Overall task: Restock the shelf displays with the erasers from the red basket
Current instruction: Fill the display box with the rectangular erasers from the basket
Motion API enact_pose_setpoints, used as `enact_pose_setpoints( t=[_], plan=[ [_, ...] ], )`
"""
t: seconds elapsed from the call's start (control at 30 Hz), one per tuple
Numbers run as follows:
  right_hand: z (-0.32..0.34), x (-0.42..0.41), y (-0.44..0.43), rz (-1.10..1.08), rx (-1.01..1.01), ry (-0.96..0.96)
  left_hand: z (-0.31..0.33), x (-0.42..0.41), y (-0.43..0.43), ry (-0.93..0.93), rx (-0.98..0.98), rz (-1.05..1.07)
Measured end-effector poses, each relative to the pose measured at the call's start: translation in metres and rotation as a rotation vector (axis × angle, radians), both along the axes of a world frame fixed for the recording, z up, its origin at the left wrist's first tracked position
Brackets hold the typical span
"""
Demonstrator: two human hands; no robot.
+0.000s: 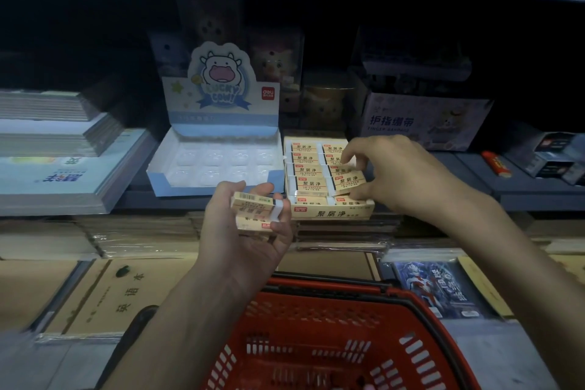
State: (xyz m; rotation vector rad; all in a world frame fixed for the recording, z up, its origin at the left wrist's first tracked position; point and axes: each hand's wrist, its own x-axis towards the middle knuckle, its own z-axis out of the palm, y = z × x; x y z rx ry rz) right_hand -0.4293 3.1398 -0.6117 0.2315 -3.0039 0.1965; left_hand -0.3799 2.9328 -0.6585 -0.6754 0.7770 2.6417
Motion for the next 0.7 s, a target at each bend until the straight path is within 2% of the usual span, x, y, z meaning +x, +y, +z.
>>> enact_pose_setpoints(
  t=[0.43,0.7],
  plan=[
    [0.0,0.008,-0.006,0.011,0.079,0.039,-0.001,0.002,0.002,-0.001,-0.032,-0.015],
    [-0.002,0.011,-0.011,0.058,0.07,0.092,0.003,0.002,0.002,0.09,-0.128,-0.022]
  ],
)
